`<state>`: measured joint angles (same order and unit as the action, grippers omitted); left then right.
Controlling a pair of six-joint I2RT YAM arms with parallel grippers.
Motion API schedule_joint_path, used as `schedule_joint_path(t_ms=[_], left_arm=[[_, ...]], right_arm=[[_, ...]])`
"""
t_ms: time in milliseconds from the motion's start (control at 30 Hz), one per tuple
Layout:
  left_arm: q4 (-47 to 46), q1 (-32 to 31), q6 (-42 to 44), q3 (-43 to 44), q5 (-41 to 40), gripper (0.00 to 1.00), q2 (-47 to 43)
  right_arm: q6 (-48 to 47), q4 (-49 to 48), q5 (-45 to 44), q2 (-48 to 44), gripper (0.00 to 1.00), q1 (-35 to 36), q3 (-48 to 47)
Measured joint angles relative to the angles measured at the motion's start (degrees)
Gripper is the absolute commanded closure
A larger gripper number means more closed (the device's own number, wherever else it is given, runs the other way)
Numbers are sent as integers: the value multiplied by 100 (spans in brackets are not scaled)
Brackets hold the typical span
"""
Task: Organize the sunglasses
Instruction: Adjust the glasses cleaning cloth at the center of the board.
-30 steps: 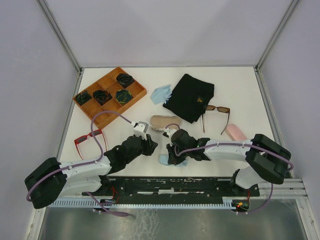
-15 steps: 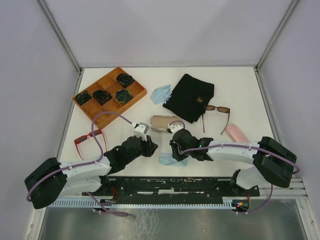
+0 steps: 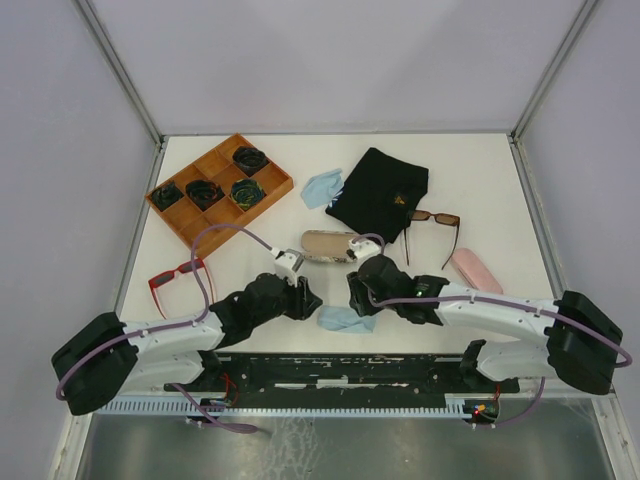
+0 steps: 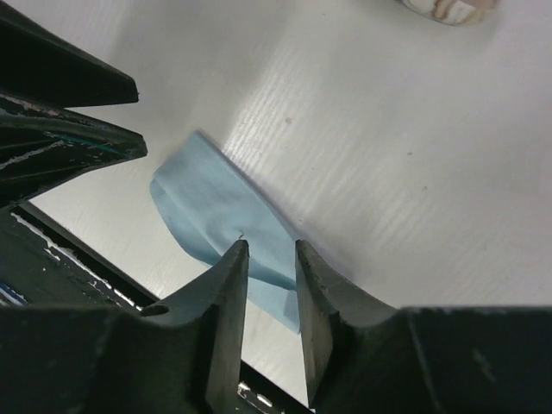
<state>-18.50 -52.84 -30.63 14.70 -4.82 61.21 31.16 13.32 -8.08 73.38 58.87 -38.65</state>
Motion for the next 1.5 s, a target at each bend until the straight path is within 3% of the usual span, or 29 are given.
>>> schedule_joint_path(t_ms=[200,433,600,800,1000,1500], left_arm=[[20,2,0,0,422,53,197],[52,0,0,0,645,53,402],[46,0,0,0,643,56,413],[39,0,-2,0,645,71,426],[26,0,2,0,654,73,378],[-72,0,2,0,693,74,433]], right_arm=[[365,426,-315,-557,56,-2,326],[621,433,-127,-581,65,-11,538],[446,39,481,-485,81,-11,551],[258,-177,872,210,98,-11,297],[247,-192,811,667,100,-11,96],[192,-190,1025,807,100,-11,46]])
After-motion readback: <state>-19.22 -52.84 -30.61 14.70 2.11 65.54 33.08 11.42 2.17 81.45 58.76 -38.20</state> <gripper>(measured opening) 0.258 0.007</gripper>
